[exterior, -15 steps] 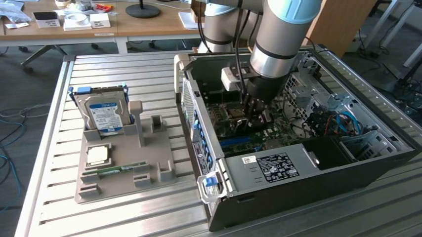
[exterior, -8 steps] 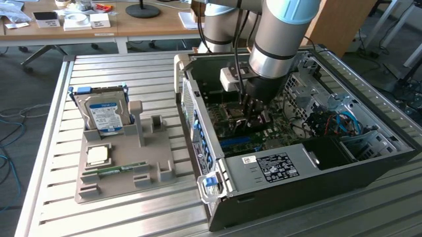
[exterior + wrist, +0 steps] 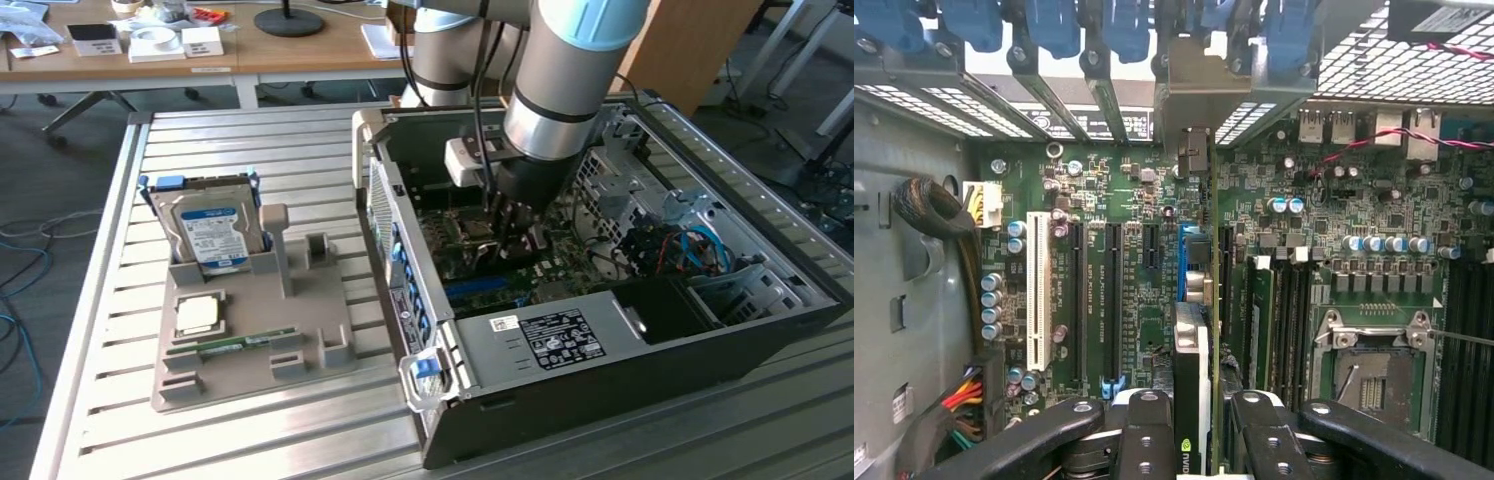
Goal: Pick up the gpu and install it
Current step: 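Insert the gpu into the slot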
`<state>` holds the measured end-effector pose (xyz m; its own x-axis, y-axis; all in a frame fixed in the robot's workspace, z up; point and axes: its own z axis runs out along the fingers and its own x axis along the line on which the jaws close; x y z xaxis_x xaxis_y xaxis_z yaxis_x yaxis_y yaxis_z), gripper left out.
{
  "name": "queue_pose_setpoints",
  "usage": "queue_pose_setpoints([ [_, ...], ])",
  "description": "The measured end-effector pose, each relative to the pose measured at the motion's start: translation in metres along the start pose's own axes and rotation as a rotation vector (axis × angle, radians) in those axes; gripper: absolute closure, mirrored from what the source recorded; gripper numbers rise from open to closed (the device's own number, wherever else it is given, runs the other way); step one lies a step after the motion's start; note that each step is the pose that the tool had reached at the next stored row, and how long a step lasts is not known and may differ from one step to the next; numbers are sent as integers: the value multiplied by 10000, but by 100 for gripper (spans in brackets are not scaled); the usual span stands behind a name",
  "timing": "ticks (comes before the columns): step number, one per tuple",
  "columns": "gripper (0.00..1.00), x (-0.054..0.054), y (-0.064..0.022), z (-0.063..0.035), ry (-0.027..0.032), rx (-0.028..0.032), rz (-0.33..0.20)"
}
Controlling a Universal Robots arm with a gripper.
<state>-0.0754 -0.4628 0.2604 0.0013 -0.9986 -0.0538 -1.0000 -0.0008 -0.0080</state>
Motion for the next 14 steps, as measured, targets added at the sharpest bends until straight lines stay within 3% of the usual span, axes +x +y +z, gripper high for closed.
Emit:
queue_pose_setpoints([
  [14,73,16,19,3,11,0,7],
])
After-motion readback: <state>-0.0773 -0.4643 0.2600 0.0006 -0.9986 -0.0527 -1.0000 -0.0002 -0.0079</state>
